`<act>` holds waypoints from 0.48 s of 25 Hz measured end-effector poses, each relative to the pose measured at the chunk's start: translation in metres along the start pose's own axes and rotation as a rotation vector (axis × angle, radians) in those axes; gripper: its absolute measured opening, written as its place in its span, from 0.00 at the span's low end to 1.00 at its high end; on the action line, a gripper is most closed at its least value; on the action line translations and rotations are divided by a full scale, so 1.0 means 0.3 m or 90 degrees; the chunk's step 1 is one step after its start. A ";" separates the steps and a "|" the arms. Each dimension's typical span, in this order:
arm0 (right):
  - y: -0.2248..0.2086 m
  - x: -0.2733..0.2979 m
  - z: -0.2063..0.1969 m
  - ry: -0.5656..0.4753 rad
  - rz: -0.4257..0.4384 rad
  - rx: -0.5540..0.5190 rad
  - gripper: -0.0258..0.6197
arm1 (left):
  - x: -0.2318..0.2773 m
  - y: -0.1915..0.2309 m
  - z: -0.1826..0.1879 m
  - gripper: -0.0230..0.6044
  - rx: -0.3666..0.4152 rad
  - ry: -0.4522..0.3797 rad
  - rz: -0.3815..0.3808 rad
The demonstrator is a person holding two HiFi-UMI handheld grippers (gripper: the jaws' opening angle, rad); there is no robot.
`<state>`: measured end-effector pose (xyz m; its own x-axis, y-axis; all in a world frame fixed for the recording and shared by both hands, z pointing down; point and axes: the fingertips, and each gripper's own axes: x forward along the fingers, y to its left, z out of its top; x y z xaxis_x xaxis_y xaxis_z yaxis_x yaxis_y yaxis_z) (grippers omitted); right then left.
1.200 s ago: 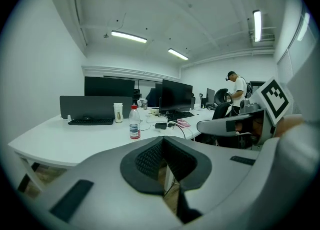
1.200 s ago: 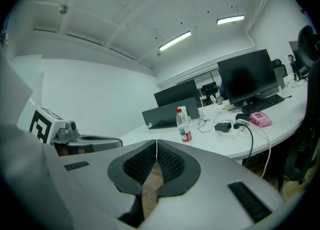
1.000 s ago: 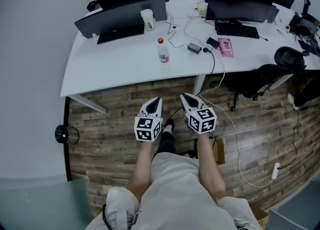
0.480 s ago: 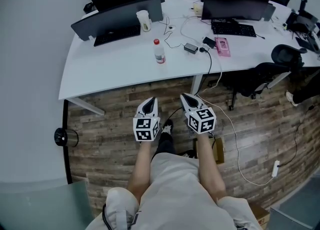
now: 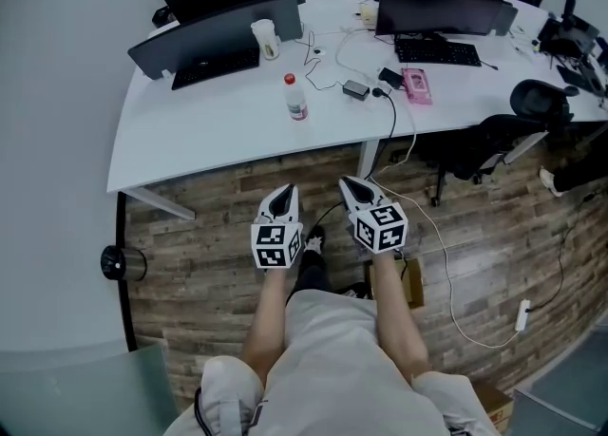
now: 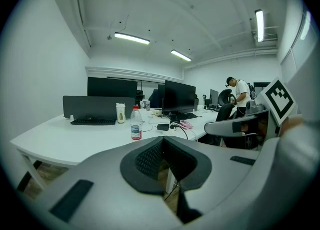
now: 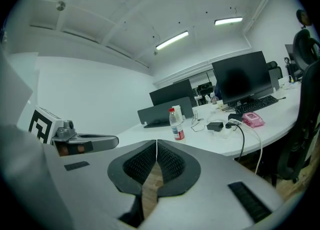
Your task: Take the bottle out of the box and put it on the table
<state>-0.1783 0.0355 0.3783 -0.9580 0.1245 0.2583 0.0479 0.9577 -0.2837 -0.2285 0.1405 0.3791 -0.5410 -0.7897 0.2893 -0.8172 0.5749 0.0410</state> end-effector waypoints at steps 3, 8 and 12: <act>-0.007 -0.008 0.004 -0.002 0.001 0.004 0.10 | 0.005 0.005 -0.007 0.06 -0.013 -0.001 0.003; -0.026 -0.023 0.013 -0.011 0.002 0.016 0.10 | 0.015 0.017 -0.019 0.06 -0.031 0.002 0.011; -0.040 -0.037 0.001 -0.006 -0.003 0.016 0.10 | 0.024 0.005 -0.016 0.06 -0.030 0.001 0.009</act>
<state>-0.1683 0.0227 0.3786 -0.9610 0.1178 0.2502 0.0370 0.9514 -0.3059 -0.2327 0.1366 0.3858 -0.5519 -0.7812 0.2918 -0.7993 0.5953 0.0820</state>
